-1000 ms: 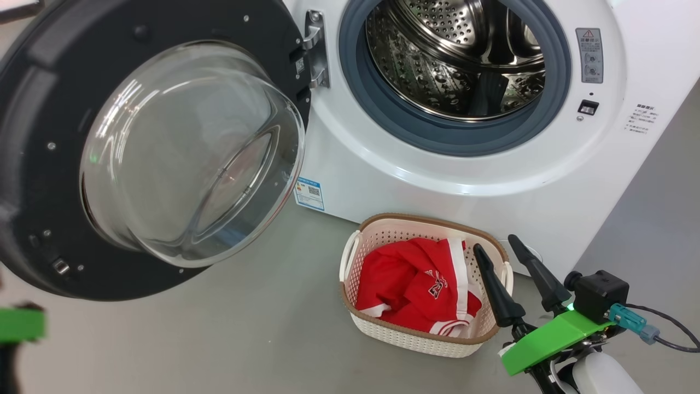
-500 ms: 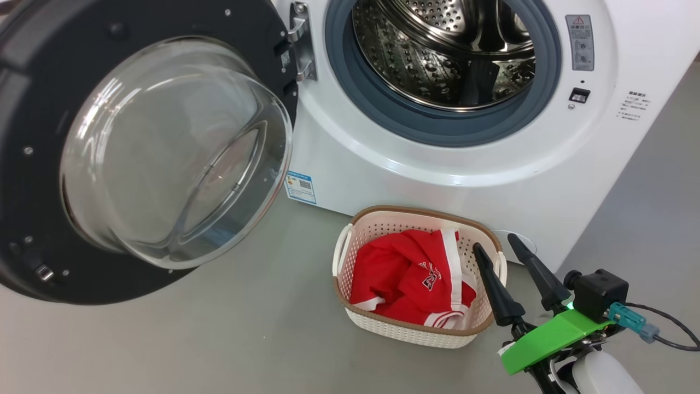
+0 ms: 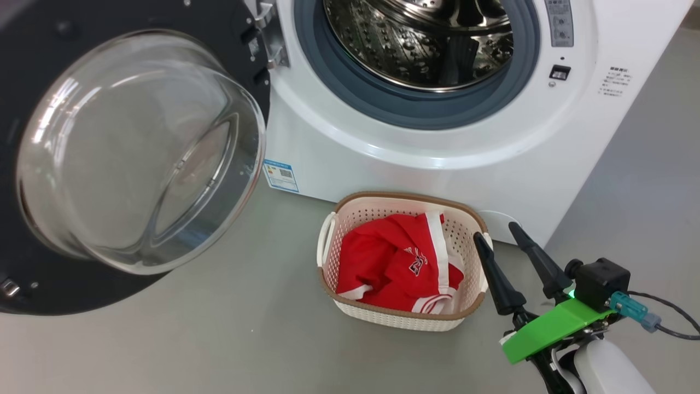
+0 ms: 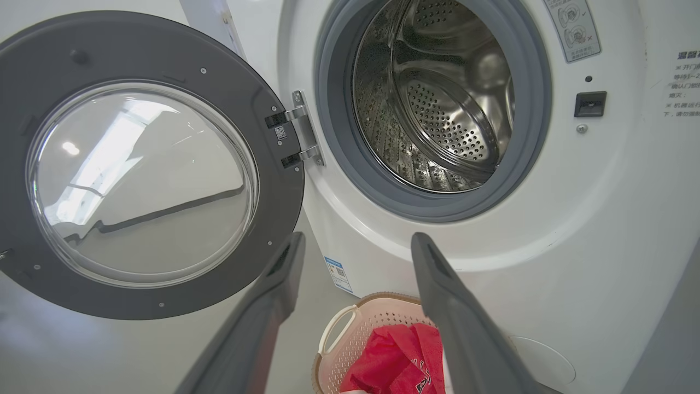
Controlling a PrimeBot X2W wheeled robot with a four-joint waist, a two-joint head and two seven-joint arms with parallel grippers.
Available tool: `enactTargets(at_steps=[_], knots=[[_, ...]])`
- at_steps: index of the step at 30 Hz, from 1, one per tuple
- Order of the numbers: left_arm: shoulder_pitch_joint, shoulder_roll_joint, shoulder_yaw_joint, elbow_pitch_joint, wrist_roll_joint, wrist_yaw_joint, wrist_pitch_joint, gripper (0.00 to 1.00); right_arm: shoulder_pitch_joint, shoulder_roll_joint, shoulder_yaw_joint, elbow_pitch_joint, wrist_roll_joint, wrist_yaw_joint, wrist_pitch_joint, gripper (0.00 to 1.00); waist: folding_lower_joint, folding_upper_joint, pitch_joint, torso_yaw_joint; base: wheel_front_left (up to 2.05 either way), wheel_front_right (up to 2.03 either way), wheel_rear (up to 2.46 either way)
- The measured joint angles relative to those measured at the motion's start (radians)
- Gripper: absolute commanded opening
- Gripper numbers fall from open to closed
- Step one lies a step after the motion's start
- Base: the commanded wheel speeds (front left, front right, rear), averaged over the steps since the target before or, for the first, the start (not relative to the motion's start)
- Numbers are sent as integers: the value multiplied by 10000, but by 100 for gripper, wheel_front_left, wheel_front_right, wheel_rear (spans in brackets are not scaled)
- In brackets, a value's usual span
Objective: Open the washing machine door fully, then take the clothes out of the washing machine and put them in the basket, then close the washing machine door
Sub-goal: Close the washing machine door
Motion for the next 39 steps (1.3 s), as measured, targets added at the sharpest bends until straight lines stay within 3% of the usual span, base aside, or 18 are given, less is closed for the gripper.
enactTargets(at_steps=[17, 28, 39], knots=[[-1383, 234, -493, 2034, -280, -115, 1789, 0, -345, -75, -73, -2, -90, 0, 0, 100, 0, 1, 564, -599, 0, 0, 0], [-1360, 203, -1139, 1965, -276, -470, 3281, 0, -345, -13, -90, -2, -92, 0, 0, 100, 0, 1, 392, -586, 0, 0, 0], [-896, 240, -1406, 945, -543, -648, 4445, 0, -323, 73, -115, 33, -90, 0, 0, 100, 0, 0, 123, -595, 0, 0, 0]])
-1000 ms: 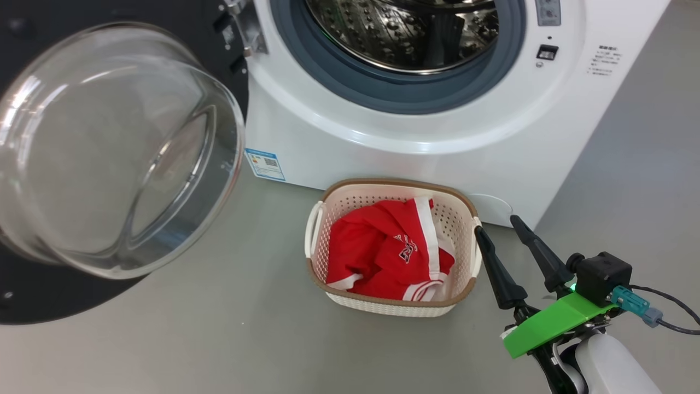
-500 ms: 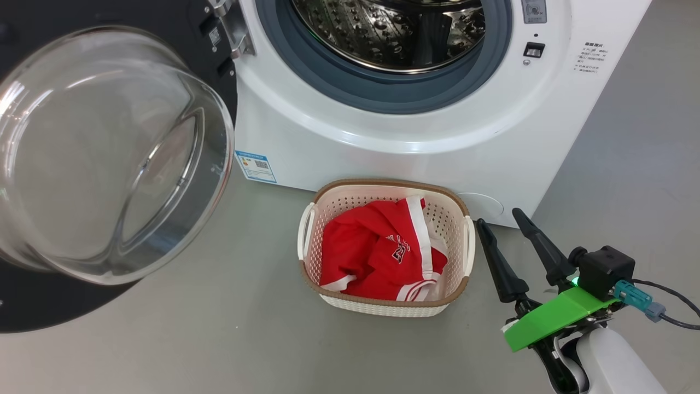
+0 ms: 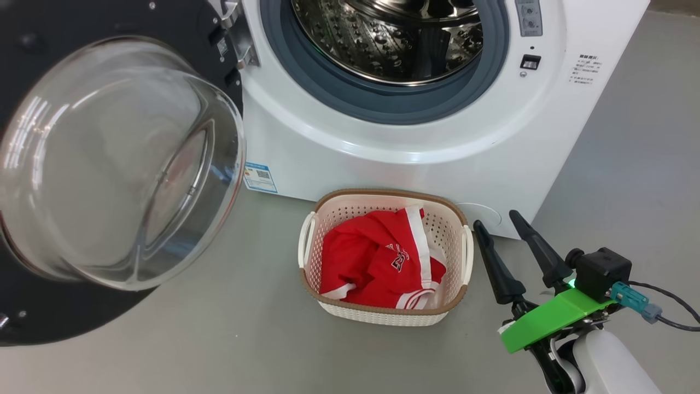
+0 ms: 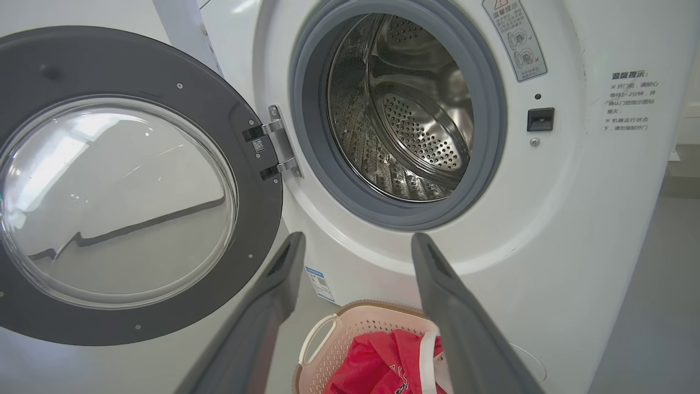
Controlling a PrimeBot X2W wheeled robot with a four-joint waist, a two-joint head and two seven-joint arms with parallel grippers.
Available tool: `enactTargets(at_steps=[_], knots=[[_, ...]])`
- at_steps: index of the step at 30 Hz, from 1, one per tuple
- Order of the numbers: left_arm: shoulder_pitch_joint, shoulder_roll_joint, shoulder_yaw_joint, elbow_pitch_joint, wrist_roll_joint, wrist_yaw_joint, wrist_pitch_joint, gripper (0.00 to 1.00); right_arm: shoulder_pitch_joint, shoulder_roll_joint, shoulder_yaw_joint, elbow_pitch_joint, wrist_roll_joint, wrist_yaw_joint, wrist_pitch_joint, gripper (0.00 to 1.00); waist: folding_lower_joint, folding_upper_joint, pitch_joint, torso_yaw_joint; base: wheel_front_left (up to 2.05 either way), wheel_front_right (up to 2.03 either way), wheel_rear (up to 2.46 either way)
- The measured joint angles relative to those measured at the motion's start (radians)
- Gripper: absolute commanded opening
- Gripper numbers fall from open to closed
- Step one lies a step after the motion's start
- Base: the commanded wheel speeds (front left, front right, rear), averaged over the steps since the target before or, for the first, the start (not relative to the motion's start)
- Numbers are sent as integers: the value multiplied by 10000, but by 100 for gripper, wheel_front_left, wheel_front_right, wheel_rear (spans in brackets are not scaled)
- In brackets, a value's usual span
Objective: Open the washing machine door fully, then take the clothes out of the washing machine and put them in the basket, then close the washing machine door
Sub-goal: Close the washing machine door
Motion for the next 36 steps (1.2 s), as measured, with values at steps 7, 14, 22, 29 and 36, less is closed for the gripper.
enactTargets(at_steps=[7, 14, 22, 29, 36], knots=[[501, -15, -79, -920, -265, 127, 811, 0, 20, 48, 0, 23, 2, 0, 0, 100, 0, 0, -90, -17, 0, 0, 0], [941, -439, -33, -2054, -826, 483, 1406, 0, 35, 71, -17, 52, 4, 0, 0, 100, 0, 0, -148, -14, 0, 0, 0], [1592, -1124, -21, -3731, -1590, 1214, 2230, 0, 62, 102, -21, 63, 15, 0, 0, 100, 0, 0, -337, 4, 0, 0, 0], [2062, -1528, -194, -5010, -1756, 1708, 2589, 0, 77, 119, -13, 67, 17, 0, 0, 100, 0, 0, -414, -39, 0, 0, 0], [2437, -1931, -627, -6117, -1758, 1927, 2754, 0, 252, 128, 8, 71, 42, 0, 0, 100, 0, 0, -437, -161, 0, 0, 0]])
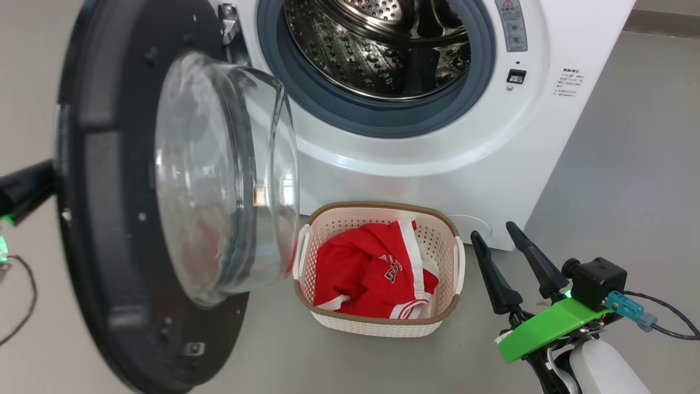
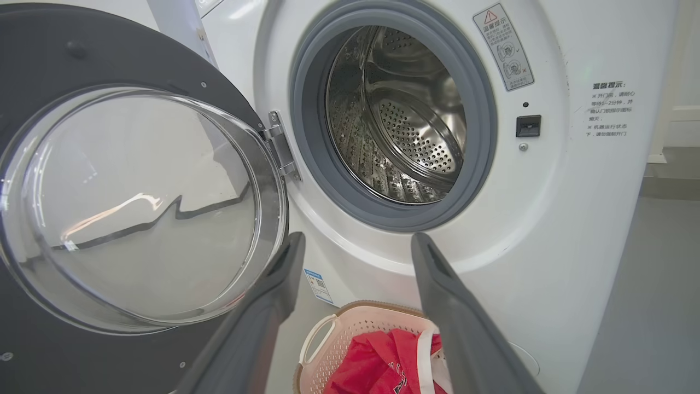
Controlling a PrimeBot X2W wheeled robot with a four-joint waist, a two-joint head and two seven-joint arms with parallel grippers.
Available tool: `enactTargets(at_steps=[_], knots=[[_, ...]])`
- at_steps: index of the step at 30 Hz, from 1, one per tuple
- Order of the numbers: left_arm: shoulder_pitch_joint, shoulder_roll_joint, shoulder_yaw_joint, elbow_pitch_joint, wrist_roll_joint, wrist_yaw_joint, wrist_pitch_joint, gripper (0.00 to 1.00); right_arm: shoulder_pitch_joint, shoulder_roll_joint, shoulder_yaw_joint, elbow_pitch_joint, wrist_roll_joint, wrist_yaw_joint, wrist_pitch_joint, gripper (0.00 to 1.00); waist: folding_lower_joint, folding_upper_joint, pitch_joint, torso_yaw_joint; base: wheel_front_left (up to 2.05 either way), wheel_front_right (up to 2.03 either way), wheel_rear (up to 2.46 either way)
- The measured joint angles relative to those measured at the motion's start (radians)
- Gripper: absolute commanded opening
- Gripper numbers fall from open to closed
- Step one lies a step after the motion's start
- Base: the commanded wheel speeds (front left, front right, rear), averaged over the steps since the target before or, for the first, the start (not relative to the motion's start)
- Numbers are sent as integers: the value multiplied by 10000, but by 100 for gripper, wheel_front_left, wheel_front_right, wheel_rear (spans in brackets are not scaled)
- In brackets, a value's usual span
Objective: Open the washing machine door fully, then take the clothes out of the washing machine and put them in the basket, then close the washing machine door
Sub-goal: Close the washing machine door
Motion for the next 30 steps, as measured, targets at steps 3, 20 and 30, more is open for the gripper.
enactTargets(at_steps=[3, 20, 30], knots=[[58, -184, -123, -272, 0, 113, 10, 0, 0, 2, 10, 2, 46, 0, 0, 100, 0, 0, -41, -68, 0, 0, 0], [412, -472, -176, -880, 38, 186, -286, 0, 198, 2, 12, 46, 48, 0, 0, 100, 0, 0, -330, -69, 0, 0, 0], [426, -499, -109, -736, 265, -221, -746, 0, 198, 8, 12, 52, 52, 0, 0, 100, 0, 0, -382, 184, 0, 0, 0]])
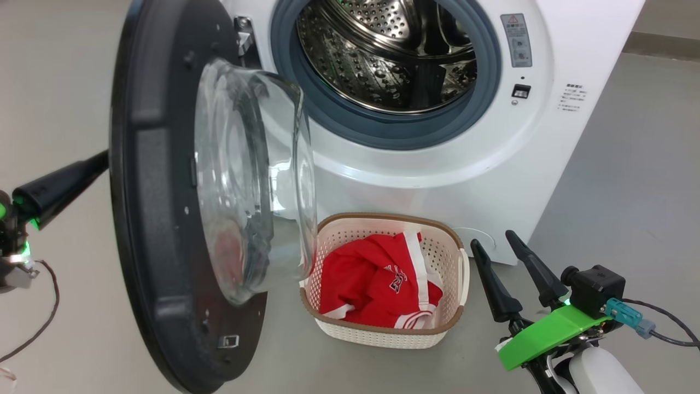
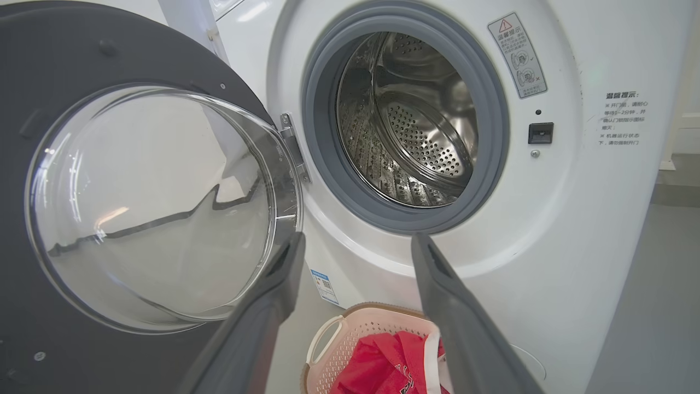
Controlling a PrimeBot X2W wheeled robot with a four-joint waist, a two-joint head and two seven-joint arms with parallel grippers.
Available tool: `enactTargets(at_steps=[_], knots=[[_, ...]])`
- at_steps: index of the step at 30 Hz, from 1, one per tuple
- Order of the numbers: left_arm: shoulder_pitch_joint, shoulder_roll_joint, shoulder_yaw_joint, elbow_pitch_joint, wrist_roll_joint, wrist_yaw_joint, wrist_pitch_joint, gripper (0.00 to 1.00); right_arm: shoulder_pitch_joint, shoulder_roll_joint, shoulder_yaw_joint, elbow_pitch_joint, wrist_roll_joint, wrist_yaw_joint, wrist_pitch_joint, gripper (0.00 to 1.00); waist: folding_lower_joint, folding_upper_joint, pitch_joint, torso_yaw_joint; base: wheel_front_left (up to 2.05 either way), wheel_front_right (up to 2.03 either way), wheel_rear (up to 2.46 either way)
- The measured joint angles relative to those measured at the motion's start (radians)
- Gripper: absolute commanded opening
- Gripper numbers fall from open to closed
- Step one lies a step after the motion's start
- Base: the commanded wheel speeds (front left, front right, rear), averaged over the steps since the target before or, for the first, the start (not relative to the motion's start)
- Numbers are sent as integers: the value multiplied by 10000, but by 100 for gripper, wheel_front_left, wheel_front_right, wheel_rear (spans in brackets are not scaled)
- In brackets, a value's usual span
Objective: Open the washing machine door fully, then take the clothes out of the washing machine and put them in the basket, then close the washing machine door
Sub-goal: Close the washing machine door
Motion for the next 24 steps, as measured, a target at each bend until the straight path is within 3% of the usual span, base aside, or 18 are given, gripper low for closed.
enactTargets(at_steps=[5, 7, 8, 18, 24], knots=[[0, 29, 27, 136, 347, -255, -372, 3, 1, 59, 15, 4, 27, 0, 0, 100, 0, 0, -87, 145, 0, 0, 0], [1, 56, 36, 169, 633, -299, -612, 52, 4, 88, 13, 6, 59, 0, 0, 100, 0, 0, -135, 216, 0, 0, 0], [7, 84, 38, 188, 746, -384, -725, 99, 7, 104, 8, 6, 81, 0, 0, 100, -1, 0, -157, 256, 0, 0, 0], [1120, 278, 198, 17, 1887, -1551, -2213, 100, 32, 228, 25, -8, 86, 0, 0, 100, 0, 0, -301, 615, 0, 0, 0], [2014, 180, 449, -109, 2709, -1998, -3599, 100, 227, 253, 27, -8, 96, 0, 0, 100, 0, 0, -342, 779, 0, 0, 0]])
